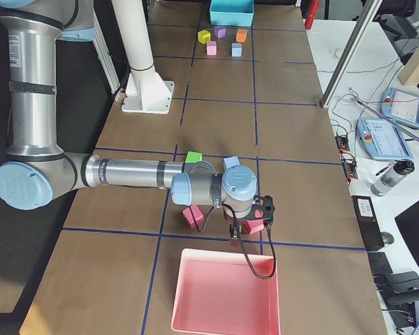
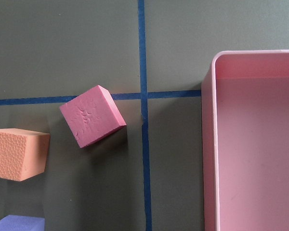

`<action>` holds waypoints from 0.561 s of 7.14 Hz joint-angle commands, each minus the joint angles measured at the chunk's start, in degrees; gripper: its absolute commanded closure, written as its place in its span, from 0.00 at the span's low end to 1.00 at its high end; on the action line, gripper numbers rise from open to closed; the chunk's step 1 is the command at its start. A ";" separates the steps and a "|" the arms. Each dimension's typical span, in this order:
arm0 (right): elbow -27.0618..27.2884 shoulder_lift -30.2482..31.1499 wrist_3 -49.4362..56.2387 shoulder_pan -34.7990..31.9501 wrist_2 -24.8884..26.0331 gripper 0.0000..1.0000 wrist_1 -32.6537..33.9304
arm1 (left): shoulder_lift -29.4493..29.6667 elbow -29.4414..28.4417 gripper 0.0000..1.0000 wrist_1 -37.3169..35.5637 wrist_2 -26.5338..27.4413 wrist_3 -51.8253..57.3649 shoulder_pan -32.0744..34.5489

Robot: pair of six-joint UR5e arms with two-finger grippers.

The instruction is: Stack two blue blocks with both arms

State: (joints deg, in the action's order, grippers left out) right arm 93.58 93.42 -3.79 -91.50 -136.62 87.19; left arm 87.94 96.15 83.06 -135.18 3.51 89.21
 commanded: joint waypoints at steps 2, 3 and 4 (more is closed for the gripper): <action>-0.41 -0.16 -0.43 0.00 0.21 0.00 0.00 | 0.04 0.01 0.00 0.00 -0.09 0.00 0.00; -0.41 -0.17 -0.43 0.00 0.21 0.00 0.00 | 0.04 0.01 0.00 0.00 -0.09 0.00 0.00; -0.33 -0.17 -0.52 0.00 0.13 0.00 0.00 | 0.04 0.01 0.00 0.00 -0.09 0.00 0.00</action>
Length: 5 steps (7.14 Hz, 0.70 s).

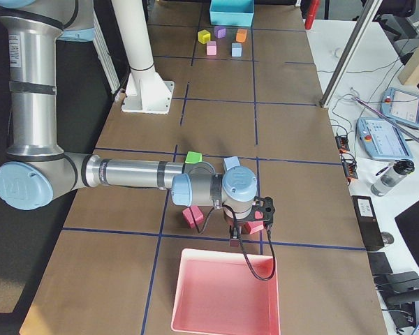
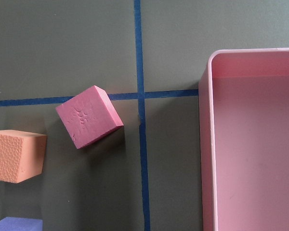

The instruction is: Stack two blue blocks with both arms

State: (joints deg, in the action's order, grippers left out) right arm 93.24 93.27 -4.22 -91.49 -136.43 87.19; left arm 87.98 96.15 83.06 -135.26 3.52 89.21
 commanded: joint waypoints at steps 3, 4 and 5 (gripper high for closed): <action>0.89 -0.98 -0.09 0.09 -0.06 0.00 -0.09 | -0.09 0.00 0.00 0.00 0.00 -0.09 0.09; 2.46 -1.25 -0.18 0.09 -0.24 0.00 -0.09 | -0.09 0.09 0.00 0.00 0.00 -0.09 0.09; 3.61 -2.73 -0.18 0.35 -0.24 0.00 -0.09 | 0.00 0.26 0.00 0.00 0.00 -0.09 0.09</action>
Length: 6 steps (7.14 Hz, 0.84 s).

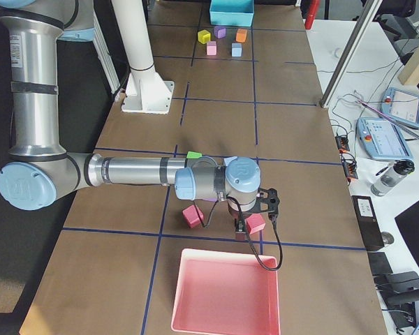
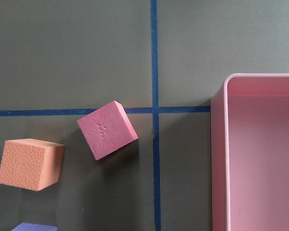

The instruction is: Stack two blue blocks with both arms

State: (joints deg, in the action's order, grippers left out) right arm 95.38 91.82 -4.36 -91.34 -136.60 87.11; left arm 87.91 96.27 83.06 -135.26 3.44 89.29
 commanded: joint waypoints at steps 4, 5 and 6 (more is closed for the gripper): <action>9.61 -3.31 -12.11 10.51 1.85 0.00 -0.10 | -0.90 1.73 0.00 0.00 0.00 -0.10 0.09; 11.74 -3.31 -18.34 14.74 3.09 0.00 -0.10 | -0.90 1.73 0.00 0.00 0.00 -0.10 0.09; 13.15 -3.31 -25.97 19.05 3.27 0.00 -2.88 | -0.99 1.73 0.00 0.09 0.00 -0.01 0.09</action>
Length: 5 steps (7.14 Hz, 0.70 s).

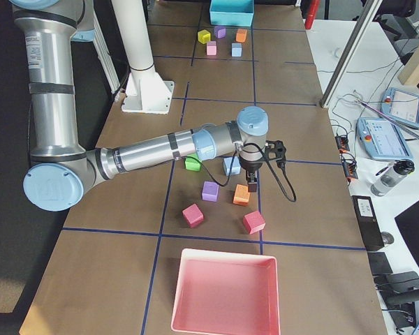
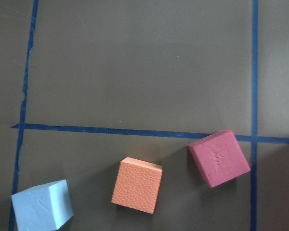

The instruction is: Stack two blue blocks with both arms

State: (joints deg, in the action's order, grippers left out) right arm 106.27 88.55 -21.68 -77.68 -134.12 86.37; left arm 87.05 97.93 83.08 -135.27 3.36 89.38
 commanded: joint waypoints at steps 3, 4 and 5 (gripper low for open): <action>1.92 0.40 -22.51 17.96 9.46 0.00 -13.75 | -0.13 0.16 0.00 -0.02 0.00 0.07 0.00; 1.31 0.48 -22.35 21.13 12.10 0.00 -14.12 | -0.13 0.24 0.00 -0.02 0.00 -0.02 0.00; 0.35 0.31 -21.92 23.60 14.13 0.00 -15.51 | -0.13 0.25 0.00 0.06 0.00 0.07 0.00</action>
State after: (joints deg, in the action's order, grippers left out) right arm 107.56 88.95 -43.46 -57.59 -122.82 72.41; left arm 86.93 98.13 83.08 -135.26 3.39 89.38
